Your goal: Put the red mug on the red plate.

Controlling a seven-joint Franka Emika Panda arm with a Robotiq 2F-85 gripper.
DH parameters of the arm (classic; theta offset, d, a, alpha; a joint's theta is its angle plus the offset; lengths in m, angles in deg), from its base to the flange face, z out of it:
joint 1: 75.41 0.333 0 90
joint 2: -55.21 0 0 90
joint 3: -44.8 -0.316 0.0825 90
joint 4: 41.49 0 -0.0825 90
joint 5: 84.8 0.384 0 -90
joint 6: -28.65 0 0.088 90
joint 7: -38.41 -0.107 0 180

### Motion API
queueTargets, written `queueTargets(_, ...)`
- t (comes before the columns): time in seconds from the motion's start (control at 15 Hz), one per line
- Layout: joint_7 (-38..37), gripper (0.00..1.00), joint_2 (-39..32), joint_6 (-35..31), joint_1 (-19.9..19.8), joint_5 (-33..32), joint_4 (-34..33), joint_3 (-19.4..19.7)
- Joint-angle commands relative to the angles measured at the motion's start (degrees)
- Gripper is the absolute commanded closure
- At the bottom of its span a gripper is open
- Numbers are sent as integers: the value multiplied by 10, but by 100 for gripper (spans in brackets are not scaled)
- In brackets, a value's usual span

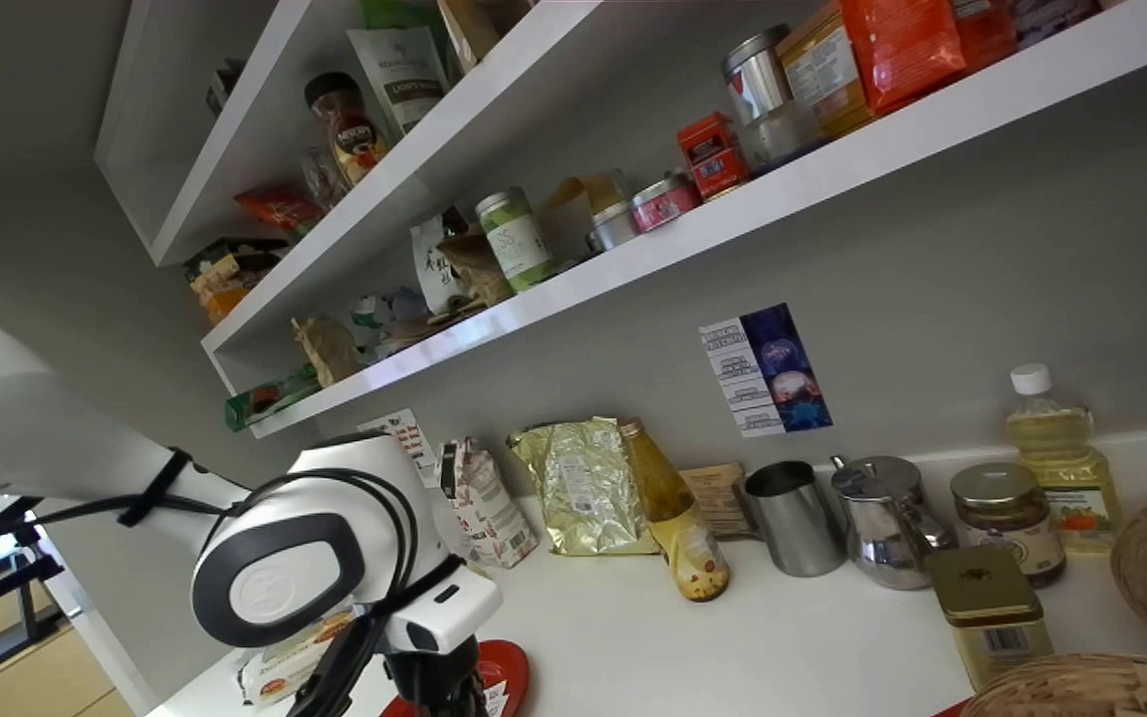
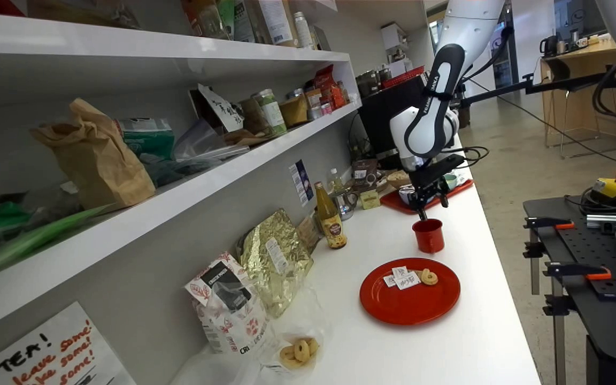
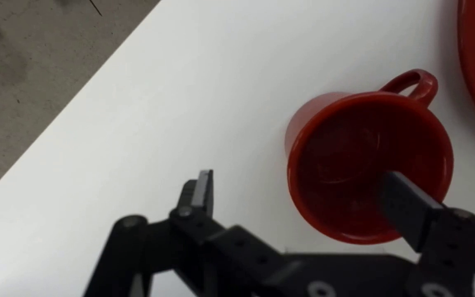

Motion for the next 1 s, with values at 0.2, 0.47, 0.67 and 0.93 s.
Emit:
queueTargets(0.2,19,0,-30,5,17,28,-11,16)
queueTargets(0.47,28,25,-44,0,20,39,-5,12)
queueTargets(0.67,34,40,-52,2,25,41,-4,13)
queueTargets(0.93,35,72,-53,4,28,44,-4,13)
